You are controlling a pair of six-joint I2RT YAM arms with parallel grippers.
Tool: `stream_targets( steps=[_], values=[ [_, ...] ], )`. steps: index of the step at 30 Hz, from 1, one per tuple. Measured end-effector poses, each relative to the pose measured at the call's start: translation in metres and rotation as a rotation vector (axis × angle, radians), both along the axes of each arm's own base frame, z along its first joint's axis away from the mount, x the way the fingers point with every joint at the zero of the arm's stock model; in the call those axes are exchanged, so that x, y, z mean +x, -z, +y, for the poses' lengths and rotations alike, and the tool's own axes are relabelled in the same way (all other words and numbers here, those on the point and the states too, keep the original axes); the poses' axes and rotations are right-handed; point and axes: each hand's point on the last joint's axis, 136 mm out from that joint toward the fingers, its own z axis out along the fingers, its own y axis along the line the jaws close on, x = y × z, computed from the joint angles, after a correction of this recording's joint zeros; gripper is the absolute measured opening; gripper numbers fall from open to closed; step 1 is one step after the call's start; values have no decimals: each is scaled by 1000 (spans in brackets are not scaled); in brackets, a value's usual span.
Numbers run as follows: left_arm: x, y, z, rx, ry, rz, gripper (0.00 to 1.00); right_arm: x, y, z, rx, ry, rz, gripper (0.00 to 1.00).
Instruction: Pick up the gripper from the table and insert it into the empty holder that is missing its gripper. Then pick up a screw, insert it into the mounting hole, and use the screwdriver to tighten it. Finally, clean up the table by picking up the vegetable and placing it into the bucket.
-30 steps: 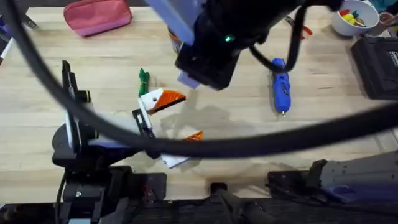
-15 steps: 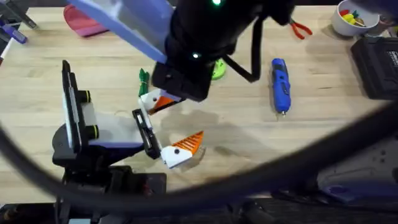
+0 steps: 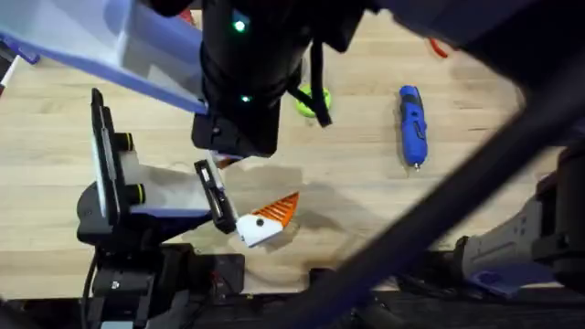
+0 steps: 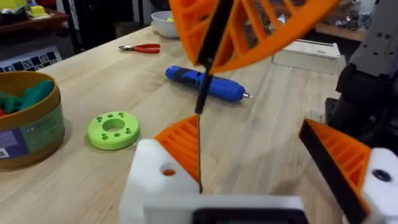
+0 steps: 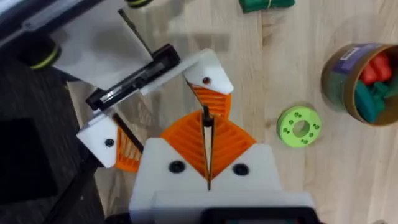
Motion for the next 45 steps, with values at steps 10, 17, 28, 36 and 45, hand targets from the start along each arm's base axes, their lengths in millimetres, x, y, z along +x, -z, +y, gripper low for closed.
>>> stream_targets(
  steps=[10,17,28,36,45],
  values=[
    [0,0,0,0,0,0,986,4,4,9,-1,-61,-27,4],
    [0,0,0,0,0,0,986,7,13,14,-16,-76,-25,4],
    [0,0,0,0,0,0,985,7,16,15,-25,-78,-21,4],
    [0,0,0,0,0,0,985,7,19,15,-34,-78,-17,4],
    [0,0,0,0,0,0,986,8,25,17,-48,-78,-9,4]
  ],
)
